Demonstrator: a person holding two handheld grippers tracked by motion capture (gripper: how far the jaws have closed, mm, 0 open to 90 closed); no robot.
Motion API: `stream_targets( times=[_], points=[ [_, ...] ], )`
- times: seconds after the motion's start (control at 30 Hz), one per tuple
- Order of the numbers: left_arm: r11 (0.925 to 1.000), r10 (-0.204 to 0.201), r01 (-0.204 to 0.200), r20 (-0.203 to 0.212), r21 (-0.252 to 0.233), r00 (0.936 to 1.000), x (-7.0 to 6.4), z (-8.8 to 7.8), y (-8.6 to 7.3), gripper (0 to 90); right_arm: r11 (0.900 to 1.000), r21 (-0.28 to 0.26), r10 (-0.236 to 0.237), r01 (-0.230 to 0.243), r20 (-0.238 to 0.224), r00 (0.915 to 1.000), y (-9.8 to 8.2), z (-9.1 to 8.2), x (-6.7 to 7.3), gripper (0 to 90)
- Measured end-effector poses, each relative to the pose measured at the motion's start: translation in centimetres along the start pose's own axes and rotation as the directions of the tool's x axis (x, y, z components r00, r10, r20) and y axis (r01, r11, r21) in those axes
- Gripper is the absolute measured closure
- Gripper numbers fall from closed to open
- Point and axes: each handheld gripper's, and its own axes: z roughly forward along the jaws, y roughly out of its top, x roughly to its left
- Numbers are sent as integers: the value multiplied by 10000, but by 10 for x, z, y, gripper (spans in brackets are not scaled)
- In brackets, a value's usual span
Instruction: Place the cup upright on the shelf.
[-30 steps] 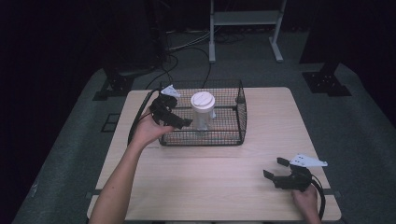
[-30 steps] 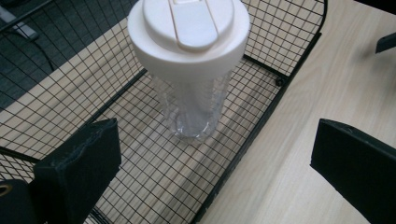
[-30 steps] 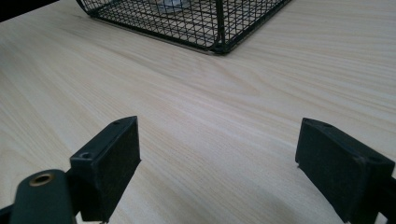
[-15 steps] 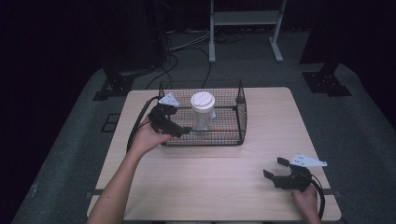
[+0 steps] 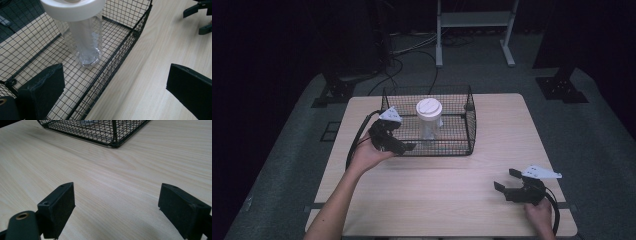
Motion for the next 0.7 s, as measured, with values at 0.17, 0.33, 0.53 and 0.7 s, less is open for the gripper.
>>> stream_targets(
  times=[0.17, 0.33, 0.53, 0.7],
  points=[
    [9999, -15, 17, 91, -171, 10000, -8, 1, -6, 9, 10000, -1, 14, -14, 13, 10000, 0, 0, 0, 129],
    [9996, -75, 79, 146, -255, 9999, -11, 3, -14, 8, 10000, 32, 8, -8, 41, 10000, 0, 0, 0, 129],
    [9995, -148, 154, 216, -289, 9997, -14, 5, -22, 9, 10000, 40, 69, -69, 45, 10000, 0, 0, 1, 129],
    [9995, -156, 162, 223, -259, 9996, -18, 7, -29, 8, 10000, 53, 60, -60, 46, 10000, 0, 0, 1, 129]
  ],
)
